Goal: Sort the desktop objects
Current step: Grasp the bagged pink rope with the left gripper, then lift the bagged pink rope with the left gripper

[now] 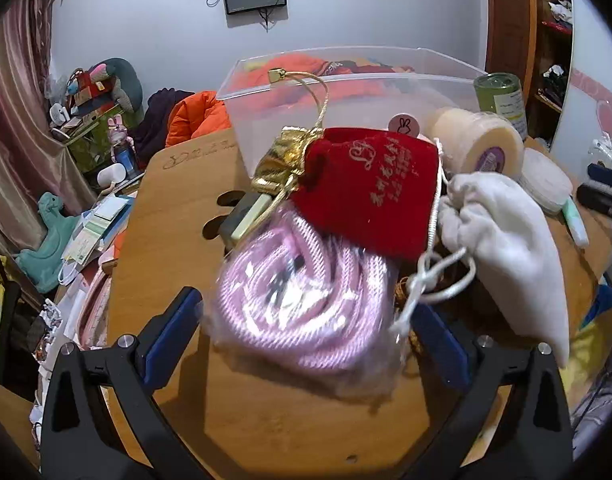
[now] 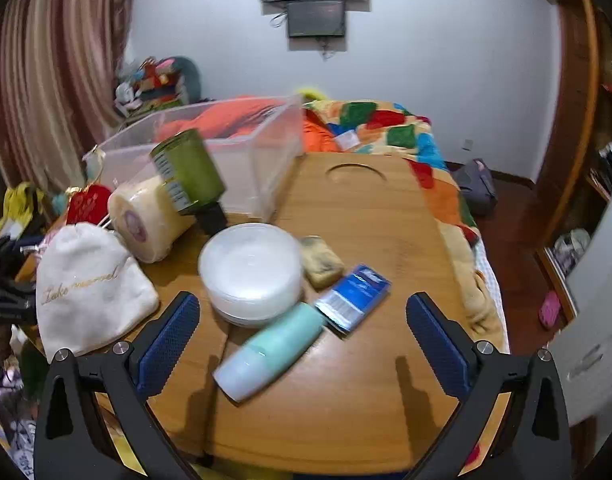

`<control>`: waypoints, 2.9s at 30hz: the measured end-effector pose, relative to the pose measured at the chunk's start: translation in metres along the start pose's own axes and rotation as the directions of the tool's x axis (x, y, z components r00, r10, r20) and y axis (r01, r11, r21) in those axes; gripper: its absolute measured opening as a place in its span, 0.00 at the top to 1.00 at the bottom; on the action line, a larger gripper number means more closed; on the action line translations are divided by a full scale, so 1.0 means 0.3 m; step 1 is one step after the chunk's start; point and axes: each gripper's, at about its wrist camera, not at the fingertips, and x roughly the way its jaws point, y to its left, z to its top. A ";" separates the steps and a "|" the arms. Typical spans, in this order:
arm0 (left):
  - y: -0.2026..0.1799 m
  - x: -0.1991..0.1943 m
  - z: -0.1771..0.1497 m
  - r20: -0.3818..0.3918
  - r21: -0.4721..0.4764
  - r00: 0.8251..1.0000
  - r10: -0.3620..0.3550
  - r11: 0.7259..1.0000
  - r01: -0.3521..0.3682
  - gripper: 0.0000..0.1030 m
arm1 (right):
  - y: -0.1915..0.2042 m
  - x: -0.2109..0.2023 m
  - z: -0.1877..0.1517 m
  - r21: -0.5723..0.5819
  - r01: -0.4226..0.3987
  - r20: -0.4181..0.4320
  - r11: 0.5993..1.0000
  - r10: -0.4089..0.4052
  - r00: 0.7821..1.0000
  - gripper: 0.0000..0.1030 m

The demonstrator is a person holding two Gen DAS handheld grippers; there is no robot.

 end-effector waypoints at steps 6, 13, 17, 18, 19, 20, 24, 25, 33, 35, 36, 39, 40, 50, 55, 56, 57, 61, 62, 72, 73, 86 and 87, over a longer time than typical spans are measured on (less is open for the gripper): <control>0.018 0.017 0.014 0.012 -0.042 1.000 -0.005 0.999 0.006 0.00 | 0.051 0.067 0.028 -0.045 -0.041 -0.050 0.998 0.038 0.998 0.09; 0.073 0.000 -0.001 0.034 -0.096 0.999 -0.026 0.995 0.029 0.19 | 0.059 0.119 0.042 -0.041 -0.044 -0.089 0.998 0.040 0.995 0.15; 0.060 -0.013 -0.012 0.046 -0.092 0.999 -0.028 0.995 0.033 0.30 | 0.065 0.130 0.039 -0.040 -0.036 -0.095 0.999 0.032 0.995 0.21; 0.060 -0.014 -0.016 0.050 -0.087 0.998 -0.029 0.996 0.033 0.31 | 0.069 0.130 0.041 -0.045 -0.029 -0.094 0.999 0.025 0.995 0.26; 0.061 -0.016 -0.020 0.052 -0.087 0.998 -0.023 0.996 0.027 0.33 | 0.075 0.126 0.040 -0.051 -0.024 -0.091 0.998 0.019 0.996 0.33; 0.062 -0.020 -0.025 0.056 -0.088 0.998 -0.017 0.996 0.022 0.34 | 0.081 0.123 0.044 -0.054 -0.025 -0.091 0.998 0.020 0.996 0.34; 0.062 -0.042 -0.043 0.070 -0.089 0.998 -0.005 0.996 0.011 0.37 | 0.093 0.116 0.050 -0.068 -0.012 -0.089 0.998 0.006 0.996 0.39; 0.063 -0.051 -0.044 0.074 -0.091 0.997 -0.006 0.996 0.013 0.38 | 0.095 0.114 0.049 -0.070 -0.010 -0.089 0.998 0.004 0.996 0.39; 0.070 -0.139 -0.037 0.131 -0.093 0.991 0.017 0.996 -0.005 0.43 | 0.102 0.054 0.065 -0.069 -0.015 -0.036 0.998 0.012 0.999 0.39; 0.074 -0.159 -0.034 0.147 -0.100 0.989 0.013 0.995 0.002 0.44 | 0.099 0.040 0.074 -0.066 -0.020 -0.027 0.998 0.018 0.999 0.39; 0.076 -0.174 -0.030 0.160 -0.102 0.987 0.009 0.995 0.008 0.44 | 0.098 0.033 0.078 -0.062 -0.025 -0.022 0.998 0.024 0.999 0.39; 0.073 -0.208 -0.021 0.193 -0.101 0.981 0.011 0.995 0.009 0.45 | 0.101 0.016 0.083 -0.055 -0.034 -0.010 0.998 0.033 0.999 0.39; 0.072 -0.222 -0.016 0.205 -0.096 0.979 0.016 0.995 0.004 0.48 | 0.103 0.011 0.084 -0.055 -0.033 -0.007 0.998 0.033 0.999 0.39; 0.094 -0.232 0.000 0.201 -0.125 0.976 -0.088 0.985 0.115 0.57 | 0.099 0.006 0.077 -0.034 -0.077 -0.012 0.996 0.077 0.997 0.39; 0.062 -0.249 -0.013 0.206 -0.091 0.966 -0.158 0.980 0.179 0.25 | 0.088 0.013 0.071 -0.022 -0.092 -0.022 0.996 0.091 0.996 0.39; 0.042 -0.257 -0.017 0.207 -0.061 0.966 -0.156 0.983 0.172 0.22 | 0.087 0.012 0.069 -0.021 -0.094 -0.021 0.995 0.093 0.995 0.39; 0.031 -0.263 -0.019 0.209 -0.047 0.966 -0.152 0.985 0.166 0.20 | 0.087 0.012 0.068 -0.021 -0.097 -0.020 0.995 0.096 0.995 0.39; -0.026 -0.246 -0.032 0.169 0.005 0.968 -0.185 0.982 0.187 0.11 | 0.094 0.012 0.062 -0.027 -0.104 -0.021 0.994 0.103 0.994 0.39; -0.037 -0.238 -0.035 0.154 0.011 0.970 -0.190 0.982 0.190 0.11 | 0.097 0.012 0.060 -0.026 -0.105 -0.023 0.994 0.105 0.994 0.39; -0.016 -0.260 -0.086 0.064 0.032 0.987 -0.144 0.989 0.142 0.10 | 0.100 0.010 0.045 -0.033 -0.107 -0.025 0.994 0.107 0.994 0.39; 0.000 -0.267 -0.075 0.075 0.014 0.987 -0.145 0.989 0.144 0.10 | 0.101 0.009 0.043 -0.031 -0.108 -0.023 0.994 0.108 0.994 0.39; 0.006 -0.048 0.008 -0.035 -0.100 0.997 -0.069 0.993 0.065 0.11 | 0.098 -0.016 0.034 -0.030 -0.119 -0.009 0.992 0.119 0.993 0.39; 0.000 -0.033 0.001 -0.051 -0.094 0.998 -0.040 0.995 0.035 0.10 | 0.095 -0.017 0.033 -0.028 -0.122 -0.007 0.992 0.122 0.992 0.39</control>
